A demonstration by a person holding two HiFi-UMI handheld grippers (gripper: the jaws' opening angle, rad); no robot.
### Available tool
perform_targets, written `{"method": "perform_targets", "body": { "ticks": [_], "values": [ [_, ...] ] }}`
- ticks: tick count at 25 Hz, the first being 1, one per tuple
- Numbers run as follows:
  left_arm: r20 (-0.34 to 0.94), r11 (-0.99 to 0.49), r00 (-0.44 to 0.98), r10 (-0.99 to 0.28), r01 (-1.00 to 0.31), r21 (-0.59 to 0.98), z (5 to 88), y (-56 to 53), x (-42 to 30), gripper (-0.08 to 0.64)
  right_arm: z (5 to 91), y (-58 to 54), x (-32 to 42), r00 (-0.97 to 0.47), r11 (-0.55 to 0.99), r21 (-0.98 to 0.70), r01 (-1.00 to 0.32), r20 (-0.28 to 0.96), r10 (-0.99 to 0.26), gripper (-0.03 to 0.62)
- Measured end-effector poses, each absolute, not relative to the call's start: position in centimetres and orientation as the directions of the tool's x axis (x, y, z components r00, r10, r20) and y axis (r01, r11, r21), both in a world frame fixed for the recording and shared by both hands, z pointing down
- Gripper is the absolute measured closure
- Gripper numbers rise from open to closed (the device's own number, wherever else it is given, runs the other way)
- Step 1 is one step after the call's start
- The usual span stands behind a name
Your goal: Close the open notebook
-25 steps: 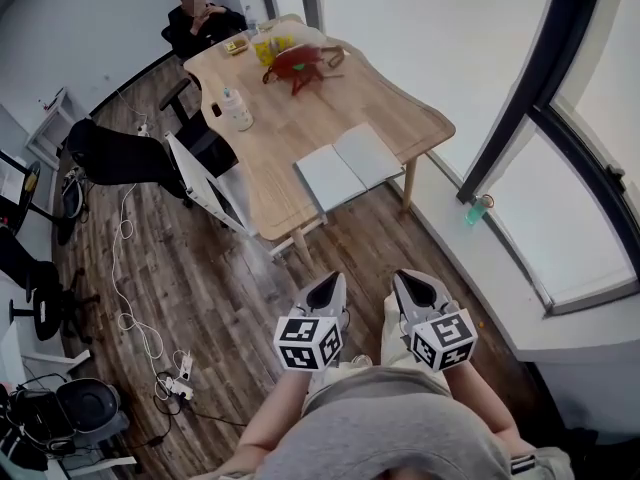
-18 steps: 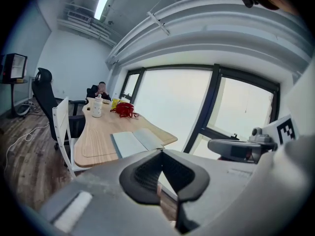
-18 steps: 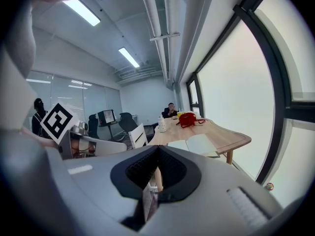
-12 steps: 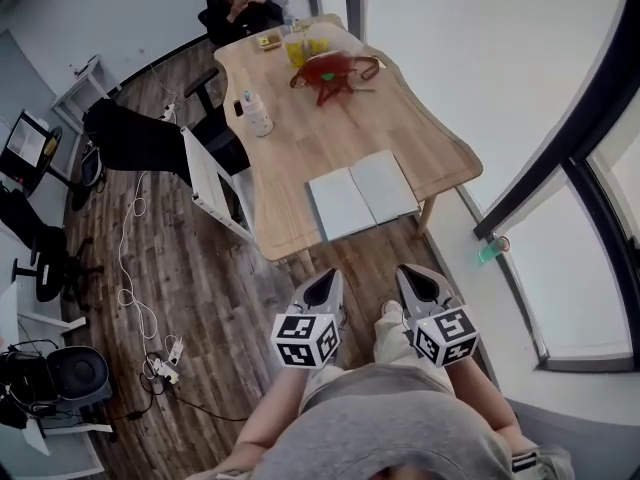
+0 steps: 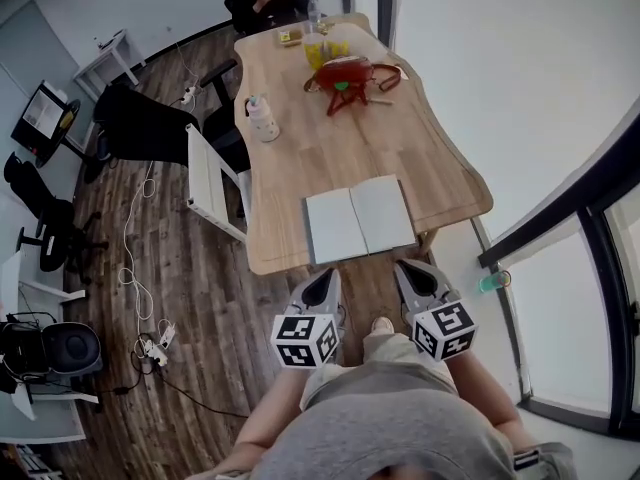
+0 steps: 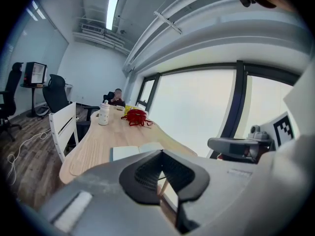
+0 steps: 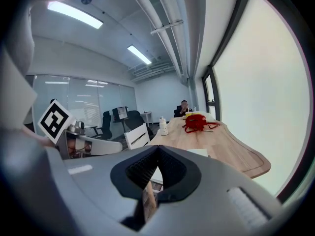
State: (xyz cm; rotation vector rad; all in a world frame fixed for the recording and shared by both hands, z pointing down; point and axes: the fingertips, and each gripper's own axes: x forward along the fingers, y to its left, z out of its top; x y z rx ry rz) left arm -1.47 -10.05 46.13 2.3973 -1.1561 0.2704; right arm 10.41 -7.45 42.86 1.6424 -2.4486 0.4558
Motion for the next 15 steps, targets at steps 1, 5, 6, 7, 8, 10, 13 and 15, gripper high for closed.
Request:
{"method": "perform_targets", "body": {
  "ticks": [1,5,6,7,8,10,13,15],
  "values": [
    [0.365,-0.531,0.619,-0.695,-0.785,0.320,46.2,-10.4,-1.0,0.557,43.0,-8.0,10.9,-0.395,0.362,-0.162,-0.918,0.299,-0.869,0.591],
    [0.361,-0.490,0.585,-0.726,-0.809,0.326,46.6,-11.7,0.5,0.557,43.7,-9.8,12.6,-0.433,0.401,-0.164,-0.901,0.308,-0.847,0.591],
    [0.362,-0.480,0.577,-0.732,-0.814,0.326,46.7,-12.0,0.9,0.557,44.0,-10.3,13.0,-0.441,0.409,-0.166,-0.898,0.312,-0.842,0.591],
    [0.363,-0.471,0.568,-0.738,-0.820,0.326,46.8,-12.3,1.2,0.557,44.3,-10.8,13.4,-0.448,0.415,-0.169,-0.894,0.317,-0.836,0.591],
    [0.365,-0.461,0.560,-0.744,-0.825,0.326,47.0,-12.6,1.5,0.557,44.7,-11.3,13.8,-0.455,0.421,-0.174,-0.890,0.323,-0.830,0.591],
    [0.370,-0.446,0.547,-0.751,-0.833,0.327,47.5,-12.9,1.9,0.557,45.8,-12.2,14.5,-0.467,0.426,-0.193,-0.884,0.335,-0.818,0.591],
    [0.383,-0.426,0.531,-0.755,-0.843,0.328,48.5,-13.3,2.5,0.557,47.2,-13.3,15.4,-0.479,0.431,-0.209,-0.878,0.355,-0.803,0.591],
    [0.393,-0.407,0.517,-0.760,-0.851,0.333,49.0,-13.7,2.8,0.557,48.1,-14.0,15.9,-0.485,0.437,-0.210,-0.875,0.372,-0.792,0.591]
  ]
}}
